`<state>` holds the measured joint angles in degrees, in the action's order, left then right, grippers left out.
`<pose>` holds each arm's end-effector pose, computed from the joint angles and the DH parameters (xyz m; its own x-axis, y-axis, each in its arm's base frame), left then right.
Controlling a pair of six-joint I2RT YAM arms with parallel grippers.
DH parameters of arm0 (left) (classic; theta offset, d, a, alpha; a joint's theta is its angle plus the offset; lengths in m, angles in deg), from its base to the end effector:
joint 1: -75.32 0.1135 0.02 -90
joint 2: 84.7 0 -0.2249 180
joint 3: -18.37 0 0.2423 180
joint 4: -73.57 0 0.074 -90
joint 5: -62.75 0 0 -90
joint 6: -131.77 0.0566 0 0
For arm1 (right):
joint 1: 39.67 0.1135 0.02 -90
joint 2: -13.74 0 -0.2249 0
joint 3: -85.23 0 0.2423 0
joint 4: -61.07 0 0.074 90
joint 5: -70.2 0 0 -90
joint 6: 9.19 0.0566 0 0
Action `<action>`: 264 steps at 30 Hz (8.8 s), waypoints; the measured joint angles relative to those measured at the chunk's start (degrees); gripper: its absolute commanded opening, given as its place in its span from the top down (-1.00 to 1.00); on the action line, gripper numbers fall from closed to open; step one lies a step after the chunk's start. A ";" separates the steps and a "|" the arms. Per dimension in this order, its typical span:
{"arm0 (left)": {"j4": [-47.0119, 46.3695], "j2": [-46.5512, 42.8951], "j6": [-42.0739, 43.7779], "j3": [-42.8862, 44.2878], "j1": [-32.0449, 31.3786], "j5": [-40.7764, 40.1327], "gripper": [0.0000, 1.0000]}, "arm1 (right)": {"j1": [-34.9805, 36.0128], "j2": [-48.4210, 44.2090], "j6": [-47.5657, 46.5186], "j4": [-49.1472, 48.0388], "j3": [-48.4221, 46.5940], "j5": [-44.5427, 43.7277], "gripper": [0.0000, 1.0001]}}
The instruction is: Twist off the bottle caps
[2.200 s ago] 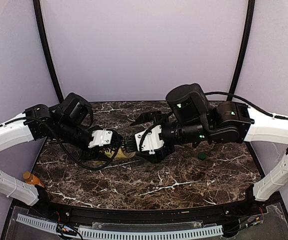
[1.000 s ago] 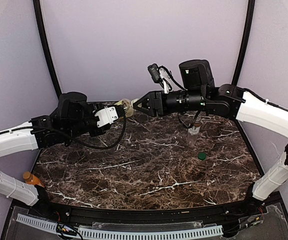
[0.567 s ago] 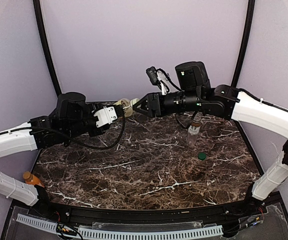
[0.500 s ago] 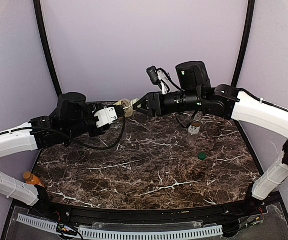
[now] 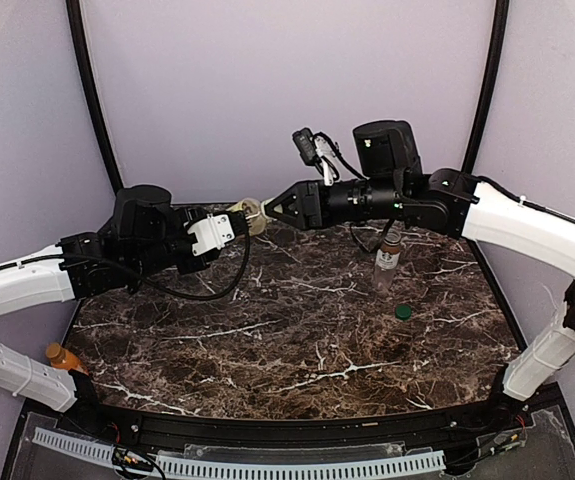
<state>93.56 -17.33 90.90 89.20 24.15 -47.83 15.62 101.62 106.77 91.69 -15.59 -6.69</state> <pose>0.2018 -0.2189 0.2996 0.2750 0.7874 -0.5517 0.4739 0.3883 0.7904 0.2006 0.3122 0.3533 -0.5598 -0.0595 -0.8265 -0.7548 0.4482 0.4790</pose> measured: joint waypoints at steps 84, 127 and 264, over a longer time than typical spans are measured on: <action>0.37 -0.85 1.49 -2.43 -0.35 0.15 0.99 | 0.44 -2.56 4.74 1.31 2.78 -1.68 -0.18; 21.00 -1.42 -3.32 2.43 -1.07 29.92 0.99 | 11.65 -10.32 -59.34 10.69 8.50 -2.62 1.00; 24.50 -4.79 -24.52 4.55 10.16 48.65 0.99 | -0.76 -12.52 -24.35 0.98 16.46 1.38 -0.89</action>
<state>118.07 -22.11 66.37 93.75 34.31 0.82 14.86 89.09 82.42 92.67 0.87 -5.32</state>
